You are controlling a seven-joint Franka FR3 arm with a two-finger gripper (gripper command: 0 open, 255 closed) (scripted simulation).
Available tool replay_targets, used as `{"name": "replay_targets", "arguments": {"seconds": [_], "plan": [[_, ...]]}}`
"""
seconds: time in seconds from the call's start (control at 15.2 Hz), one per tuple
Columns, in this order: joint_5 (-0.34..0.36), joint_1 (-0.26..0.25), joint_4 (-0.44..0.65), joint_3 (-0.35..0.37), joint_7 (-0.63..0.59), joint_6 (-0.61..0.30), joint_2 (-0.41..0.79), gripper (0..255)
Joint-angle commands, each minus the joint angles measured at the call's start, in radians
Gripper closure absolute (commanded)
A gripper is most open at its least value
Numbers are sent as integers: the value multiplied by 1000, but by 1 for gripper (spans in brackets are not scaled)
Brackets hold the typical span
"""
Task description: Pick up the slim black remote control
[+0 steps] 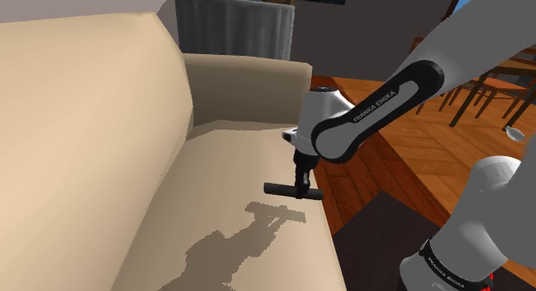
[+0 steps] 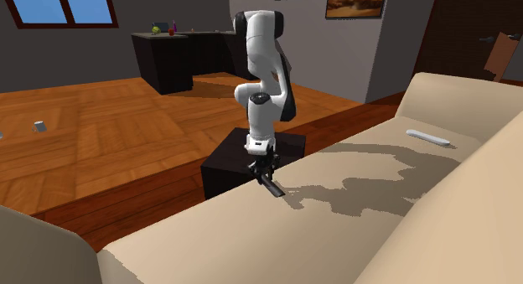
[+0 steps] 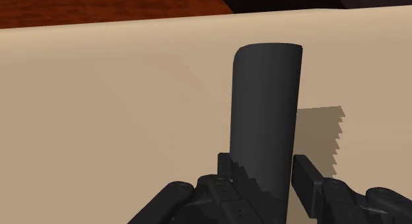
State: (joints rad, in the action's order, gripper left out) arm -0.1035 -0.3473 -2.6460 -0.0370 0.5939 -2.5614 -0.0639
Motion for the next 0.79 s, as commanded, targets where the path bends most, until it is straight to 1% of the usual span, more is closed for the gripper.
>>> {"name": "replay_targets", "arguments": {"seconds": [0.0,0.59,0.73], "plan": [[7,2,4,-1,-4,31,-26,255],[28,8,36,0,-25,175,-139,255],[29,8,37,0,-26,177,-141,255]]}}
